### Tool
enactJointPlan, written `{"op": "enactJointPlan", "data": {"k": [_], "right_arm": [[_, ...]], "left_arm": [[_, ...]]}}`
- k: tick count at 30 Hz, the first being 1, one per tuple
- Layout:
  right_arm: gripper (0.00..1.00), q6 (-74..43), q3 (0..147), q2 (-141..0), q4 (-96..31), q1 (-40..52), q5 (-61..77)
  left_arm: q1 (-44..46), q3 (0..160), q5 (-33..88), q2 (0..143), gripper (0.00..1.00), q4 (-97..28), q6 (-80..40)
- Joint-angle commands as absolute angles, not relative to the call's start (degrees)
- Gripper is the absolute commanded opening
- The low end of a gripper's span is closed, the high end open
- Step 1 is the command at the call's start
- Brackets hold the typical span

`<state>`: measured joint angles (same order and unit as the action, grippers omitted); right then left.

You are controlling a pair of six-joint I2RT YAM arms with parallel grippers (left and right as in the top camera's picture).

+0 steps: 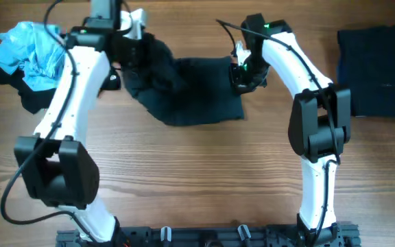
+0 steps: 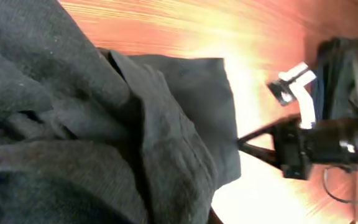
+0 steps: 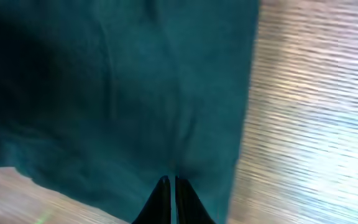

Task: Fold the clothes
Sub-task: 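Fold the left end rightward over the bundle with the left gripper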

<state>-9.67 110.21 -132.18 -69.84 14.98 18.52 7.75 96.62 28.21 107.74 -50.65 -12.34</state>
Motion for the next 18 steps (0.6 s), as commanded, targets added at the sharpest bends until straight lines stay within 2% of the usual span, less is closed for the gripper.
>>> {"op": "enactJointPlan", "data": {"k": [1,8,18], "right_arm": [[0.04,-12.5,112.8,-132.5,-69.1,13.5,24.4],[0.04,-15.2,122.8,-127.1,-71.7,6.4,26.1],[0.04,-13.6,127.8,-116.4,-75.4,-2.9,26.3]], "left_arm": [[12.6,98.0,24.6,106.4,0.04,-49.0,-14.2],[19.8,98.0,16.8,106.7,0.04,-46.7,-15.4],[25.3,98.0,16.5,111.5,0.04,-39.7,-15.6]]}}
